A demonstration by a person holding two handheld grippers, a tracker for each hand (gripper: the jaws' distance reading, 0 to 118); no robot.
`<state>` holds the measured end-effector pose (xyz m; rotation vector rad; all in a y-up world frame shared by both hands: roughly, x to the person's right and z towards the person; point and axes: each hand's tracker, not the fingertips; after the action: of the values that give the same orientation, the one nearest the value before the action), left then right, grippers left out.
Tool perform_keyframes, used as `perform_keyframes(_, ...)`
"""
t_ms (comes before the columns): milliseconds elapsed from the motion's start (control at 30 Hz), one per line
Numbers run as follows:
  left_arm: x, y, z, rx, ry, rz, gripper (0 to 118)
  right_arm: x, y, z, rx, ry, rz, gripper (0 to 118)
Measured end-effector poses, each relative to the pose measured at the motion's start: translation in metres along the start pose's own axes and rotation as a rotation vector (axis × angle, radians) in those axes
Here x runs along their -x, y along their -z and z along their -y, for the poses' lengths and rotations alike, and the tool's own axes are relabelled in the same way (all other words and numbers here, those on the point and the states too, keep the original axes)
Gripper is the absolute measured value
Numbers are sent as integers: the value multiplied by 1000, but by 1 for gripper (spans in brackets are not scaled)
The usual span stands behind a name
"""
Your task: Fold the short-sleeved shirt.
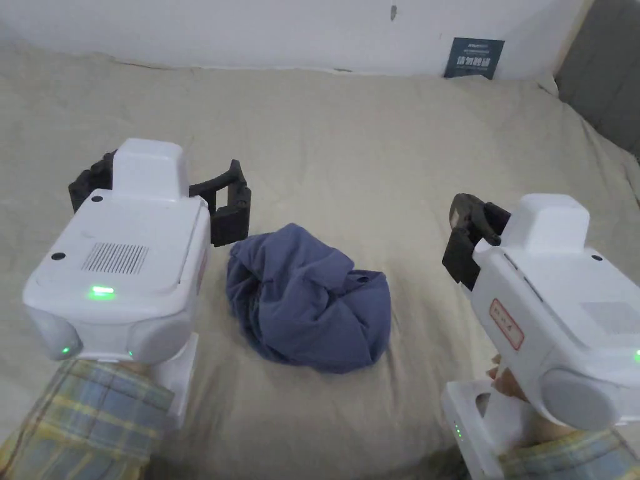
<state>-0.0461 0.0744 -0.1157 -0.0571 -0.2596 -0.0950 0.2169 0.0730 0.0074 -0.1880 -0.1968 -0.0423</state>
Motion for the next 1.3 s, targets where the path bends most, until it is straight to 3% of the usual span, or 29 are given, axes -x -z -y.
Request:
perform_keyframes(33, 2, -6, 2, -1, -7, 0, 51, 2, -1, 0, -1, -3, -6, 1)
perform_keyframes(67, 5, -11, 4, 1, -18, 0, 40, 4, -1, 0, -2, -4, -12, 1)
perform_keyframes(133, 4, -19, 5, 18, -44, -2, 35, 8, -4, 1, -6, -3, -18, 1)
perform_keyframes(167, 6, -22, 7, 22, -50, -1, 22, 9, -5, 1, -7, -2, -21, 1)
perform_keyframes(267, 5, -30, 11, 30, -23, -9, 1, 12, -8, 1, -7, -2, -25, 1)
perform_keyframes(633, 4, -39, 14, 85, -37, 20, 0, 16, -13, 3, 5, -2, -23, 1)
perform_keyframes(767, 7, -16, 13, 222, -51, 62, 1, 15, -12, 3, 11, 1, -25, 1)
perform_keyframes(800, 8, -6, 14, 277, -47, 75, 3, 15, -11, 2, 13, -2, -26, 1)
perform_keyframes(867, 11, 25, 15, 414, -73, 108, 25, 14, -9, 3, 17, -10, -29, 1)
perform_keyframes(900, 13, 39, 17, 479, -120, 115, 46, 13, -7, 4, 20, -13, -29, 1)
perform_keyframes(933, 14, 56, 15, 548, -162, 144, 78, 11, -3, 6, 24, -16, -29, 1)
perform_keyframes(1000, 15, 86, 21, 645, -216, 164, 112, 10, 2, 8, 36, -14, -27, 1)
perform_keyframes(1033, 14, 104, 27, 692, -220, 163, 118, 8, 5, 10, 45, -15, -26, 1)
perform_keyframes(1300, -18, 214, 79, 916, -148, 122, 118, -7, 40, 27, 132, -37, 3, 1)
